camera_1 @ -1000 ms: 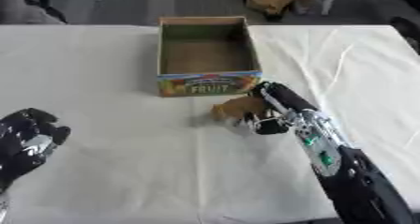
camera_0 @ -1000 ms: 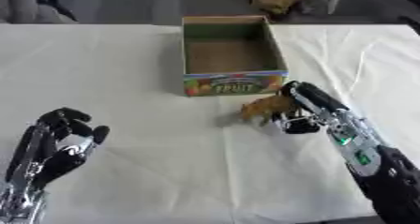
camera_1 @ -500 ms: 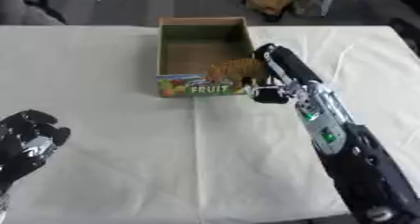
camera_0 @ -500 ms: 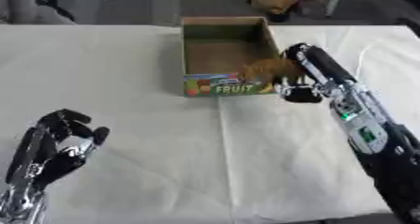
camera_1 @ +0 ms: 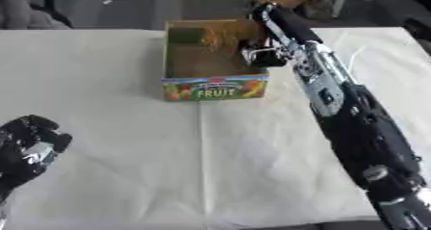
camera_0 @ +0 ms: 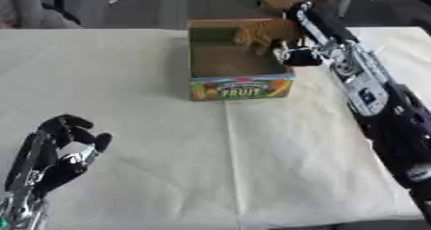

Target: Pick up objects on the table and place them in the box.

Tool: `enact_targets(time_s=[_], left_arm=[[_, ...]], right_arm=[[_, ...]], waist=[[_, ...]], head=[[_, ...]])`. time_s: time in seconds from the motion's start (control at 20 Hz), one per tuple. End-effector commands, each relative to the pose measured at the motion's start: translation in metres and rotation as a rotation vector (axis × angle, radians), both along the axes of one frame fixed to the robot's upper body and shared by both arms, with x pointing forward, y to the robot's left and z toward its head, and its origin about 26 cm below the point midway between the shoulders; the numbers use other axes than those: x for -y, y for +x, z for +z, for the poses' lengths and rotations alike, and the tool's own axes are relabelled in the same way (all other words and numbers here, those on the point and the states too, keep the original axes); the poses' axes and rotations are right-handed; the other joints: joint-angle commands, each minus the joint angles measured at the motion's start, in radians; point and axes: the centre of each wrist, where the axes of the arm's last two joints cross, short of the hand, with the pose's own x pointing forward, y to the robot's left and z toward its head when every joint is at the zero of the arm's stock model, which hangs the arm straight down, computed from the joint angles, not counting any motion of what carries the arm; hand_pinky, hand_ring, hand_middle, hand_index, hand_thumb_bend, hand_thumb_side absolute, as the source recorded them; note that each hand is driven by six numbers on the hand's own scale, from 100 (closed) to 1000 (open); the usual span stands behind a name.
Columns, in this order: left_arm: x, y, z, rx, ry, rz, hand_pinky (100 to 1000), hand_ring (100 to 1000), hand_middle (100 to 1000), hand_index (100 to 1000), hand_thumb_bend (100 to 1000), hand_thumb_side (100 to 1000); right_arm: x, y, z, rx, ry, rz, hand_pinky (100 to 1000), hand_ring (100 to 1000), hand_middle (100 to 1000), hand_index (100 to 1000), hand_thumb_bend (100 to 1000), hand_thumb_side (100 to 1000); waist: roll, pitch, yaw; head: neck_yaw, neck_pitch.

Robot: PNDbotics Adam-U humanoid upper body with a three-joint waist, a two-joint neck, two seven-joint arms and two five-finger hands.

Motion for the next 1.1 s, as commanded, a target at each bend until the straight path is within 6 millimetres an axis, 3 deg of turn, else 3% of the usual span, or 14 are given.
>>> enact_targets(time_s=[0.05, 0.5, 0.65, 0.85, 0.95, 1.0, 1.1], left_arm=[[0.004, 0.002, 0.006, 0.017, -0.006, -0.025, 551, 511, 538, 580, 627, 376], [0.012, 0.004, 0.009, 0.024, -0.010, -0.068, 551, 510, 538, 580, 627, 374], [0.013, 0.004, 0.010, 0.025, -0.011, -0.076, 551, 510, 538, 579, 627, 374], [0.015, 0.004, 0.010, 0.026, -0.013, -0.082, 551, 510, 538, 579, 628, 374], [0.015, 0.004, 0.011, 0.027, -0.013, -0.082, 551, 510, 538, 579, 628, 374], [0.015, 0.004, 0.011, 0.027, -0.013, -0.083, 551, 510, 538, 579, 629, 374], [0.015, 0.005, 0.011, 0.027, -0.012, -0.083, 551, 510, 538, 579, 629, 374]], right_arm=[[0.014, 0.016, 0.003, -0.023, 0.006, -0.085, 575, 495, 317, 492, 100, 100], [0.021, 0.045, -0.047, -0.168, -0.018, -0.316, 590, 522, 369, 544, 100, 100], [0.014, 0.048, -0.053, -0.162, -0.066, -0.325, 605, 548, 441, 617, 100, 100], [0.003, 0.051, -0.052, -0.156, -0.123, -0.286, 664, 654, 631, 773, 100, 100], [0.000, 0.051, -0.052, -0.181, -0.155, -0.261, 703, 715, 719, 832, 100, 174], [-0.001, 0.051, -0.053, -0.213, -0.168, -0.246, 743, 769, 792, 888, 100, 325], [-0.002, 0.051, -0.053, -0.288, -0.190, -0.206, 769, 796, 835, 914, 103, 402]], waist=[[0.005, -0.015, 0.011], [0.021, -0.013, 0.082], [0.024, -0.010, 0.099], [0.026, -0.008, 0.109], [0.026, -0.008, 0.109], [0.025, -0.008, 0.108], [0.023, -0.008, 0.106]], head=[[-0.016, 0.006], [-0.051, 0.006], [-0.060, 0.006], [-0.063, 0.006], [-0.064, 0.006], [-0.064, 0.006], [-0.063, 0.006]])
